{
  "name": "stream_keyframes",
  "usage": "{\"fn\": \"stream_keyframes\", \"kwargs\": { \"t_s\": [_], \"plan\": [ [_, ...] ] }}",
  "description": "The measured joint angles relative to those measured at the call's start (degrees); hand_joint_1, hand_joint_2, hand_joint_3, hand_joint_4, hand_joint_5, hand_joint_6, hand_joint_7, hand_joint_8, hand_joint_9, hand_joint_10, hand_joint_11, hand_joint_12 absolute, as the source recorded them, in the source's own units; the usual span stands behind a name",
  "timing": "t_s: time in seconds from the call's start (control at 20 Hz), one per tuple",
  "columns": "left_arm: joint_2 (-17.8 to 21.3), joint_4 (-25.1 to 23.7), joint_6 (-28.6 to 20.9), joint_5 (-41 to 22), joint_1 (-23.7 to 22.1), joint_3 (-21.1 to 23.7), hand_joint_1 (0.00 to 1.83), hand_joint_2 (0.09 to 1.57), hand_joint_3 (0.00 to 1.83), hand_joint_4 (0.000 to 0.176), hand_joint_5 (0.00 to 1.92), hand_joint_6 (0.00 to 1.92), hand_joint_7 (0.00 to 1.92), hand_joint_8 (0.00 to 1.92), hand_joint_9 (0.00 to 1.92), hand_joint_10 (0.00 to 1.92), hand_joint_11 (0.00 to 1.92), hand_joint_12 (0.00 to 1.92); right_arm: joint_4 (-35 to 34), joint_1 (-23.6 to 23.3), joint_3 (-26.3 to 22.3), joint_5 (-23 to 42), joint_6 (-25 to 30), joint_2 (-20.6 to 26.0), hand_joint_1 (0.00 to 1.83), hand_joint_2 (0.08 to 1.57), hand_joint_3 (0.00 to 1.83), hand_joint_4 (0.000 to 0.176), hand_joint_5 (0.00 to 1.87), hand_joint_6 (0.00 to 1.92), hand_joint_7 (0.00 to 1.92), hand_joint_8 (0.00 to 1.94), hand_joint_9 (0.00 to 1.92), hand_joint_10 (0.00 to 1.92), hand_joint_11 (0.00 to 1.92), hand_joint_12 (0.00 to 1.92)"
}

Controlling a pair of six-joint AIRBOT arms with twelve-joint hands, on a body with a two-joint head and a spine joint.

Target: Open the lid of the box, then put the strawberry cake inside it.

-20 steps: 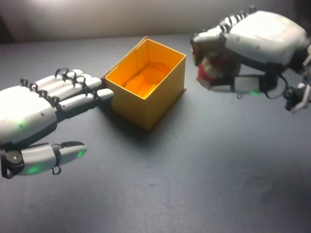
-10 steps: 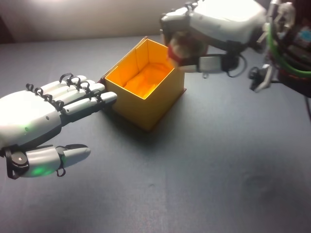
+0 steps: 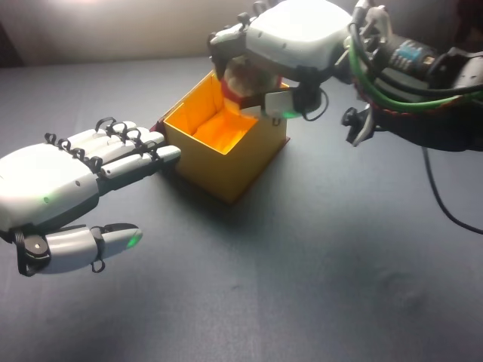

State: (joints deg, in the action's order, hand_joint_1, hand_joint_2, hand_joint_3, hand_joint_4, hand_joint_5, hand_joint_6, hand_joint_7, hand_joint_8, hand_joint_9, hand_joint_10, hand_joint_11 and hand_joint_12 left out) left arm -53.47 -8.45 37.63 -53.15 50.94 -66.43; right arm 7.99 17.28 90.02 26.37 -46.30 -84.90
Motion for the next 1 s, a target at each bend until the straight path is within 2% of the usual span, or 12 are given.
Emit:
{"fn": "stream_keyframes", "kwargs": {
  "t_s": [0.15,0.2,0.25,0.35,0.45,0.55,0.6,0.7,0.8,0.85,0.9,1.0],
  "plan": [
    [-0.07,-0.17,-0.04,0.02,0.0,-0.35,0.37,1.44,0.0,0.088,0.08,0.02,0.0,0.0,0.0,0.0,0.0,0.02,-1.03,-0.02,1.53,-1.51,0.17,-0.79,1.33,1.27,0.0,0.0,0.59,1.38,0.68,1.47,0.7,1.6,0.56,1.65],
    [-0.31,-0.17,-0.2,0.04,-0.11,-0.61,0.36,1.44,0.0,0.087,0.07,0.01,0.0,0.0,0.0,0.0,0.0,0.02,-1.57,-0.02,1.97,-1.77,0.13,-0.87,1.32,1.28,0.0,0.0,0.5,1.48,0.7,1.43,0.73,1.58,0.5,1.63],
    [-0.44,-0.11,-0.2,0.0,-0.2,-0.66,0.35,1.44,0.0,0.074,0.08,0.02,0.0,0.0,0.0,0.0,0.0,0.02,-1.86,-0.02,2.14,-1.86,0.13,-0.9,1.1,1.24,0.0,0.0,0.3,0.92,0.43,0.95,0.49,1.25,0.35,1.73],
    [-0.66,-0.2,-0.22,-0.02,-0.2,-0.66,0.43,1.43,0.0,0.058,0.11,0.02,0.0,0.0,0.0,0.0,0.0,0.02,-1.88,-0.02,2.14,-2.32,0.11,-0.94,0.93,1.17,0.0,0.0,0.18,0.25,0.26,0.25,0.18,0.83,0.04,1.71],
    [-0.7,-0.5,-0.42,-0.04,-0.2,-0.7,0.44,1.42,0.0,0.067,0.1,0.01,0.0,0.0,0.0,0.0,0.0,0.0,-1.92,-0.02,2.14,-2.89,0.07,-1.01,0.78,1.14,0.0,0.075,0.01,0.02,0.13,0.04,0.01,0.83,0.0,1.71],
    [-0.7,-0.11,-0.48,-0.07,-0.22,-0.7,0.47,1.4,0.0,0.069,0.1,0.01,0.0,0.0,0.0,0.0,0.0,0.0,-1.92,-0.02,2.03,-2.84,0.09,-1.01,0.75,1.13,0.0,0.097,0.0,0.0,0.04,0.01,0.0,0.6,0.0,1.56],
    [-0.7,-0.15,-0.63,-0.13,-0.24,-0.7,0.47,1.4,0.0,0.07,0.1,0.01,0.0,0.0,0.0,0.0,0.0,0.0,-1.84,-0.02,1.6,-2.86,0.09,-0.98,0.73,1.12,0.0,0.055,0.0,0.0,0.01,0.0,0.01,0.46,0.0,1.45],
    [-0.7,-0.13,-0.66,-0.35,-0.24,-0.7,0.49,1.4,0.0,0.045,0.1,0.01,0.0,0.0,0.0,0.0,0.0,0.0,-1.05,-0.02,0.44,-2.95,0.13,-0.98,0.73,1.13,0.0,0.057,0.0,0.0,0.0,0.0,0.01,0.28,0.0,1.29],
    [-0.7,0.07,-0.66,-0.76,-0.24,-0.5,0.48,1.41,0.0,0.044,0.11,0.01,0.0,0.0,0.0,0.0,0.01,0.01,0.09,-0.02,-2.4,-2.91,0.11,0.7,0.62,1.17,0.0,0.031,0.0,0.0,0.0,0.0,0.03,0.17,0.0,0.97],
    [-0.68,0.17,-0.68,-0.9,-0.24,-0.39,0.45,1.41,0.0,0.054,0.11,0.01,0.0,0.0,0.0,0.0,0.01,0.01,0.61,-0.02,-3.63,-2.58,0.13,1.88,0.53,1.2,0.01,0.0,0.0,0.0,0.0,0.0,0.04,0.17,0.0,1.1],
    [-0.63,0.44,-0.68,-0.87,-0.22,-0.11,0.42,1.41,0.0,0.057,0.1,0.01,0.0,0.0,0.0,0.0,0.01,0.01,0.66,-0.02,-5.46,-1.6,0.11,4.0,0.39,1.24,0.02,0.017,0.0,0.0,0.0,0.0,0.02,0.15,0.0,1.13],
    [-0.37,0.79,-0.66,-1.73,0.09,0.48,0.42,1.41,0.0,0.074,0.1,0.0,0.0,0.0,0.0,0.0,0.0,0.0,1.42,-0.02,-9.4,1.92,0.13,9.42,0.28,1.27,0.01,0.001,0.0,0.0,0.0,0.0,0.02,0.17,0.0,1.32]
  ]
}}
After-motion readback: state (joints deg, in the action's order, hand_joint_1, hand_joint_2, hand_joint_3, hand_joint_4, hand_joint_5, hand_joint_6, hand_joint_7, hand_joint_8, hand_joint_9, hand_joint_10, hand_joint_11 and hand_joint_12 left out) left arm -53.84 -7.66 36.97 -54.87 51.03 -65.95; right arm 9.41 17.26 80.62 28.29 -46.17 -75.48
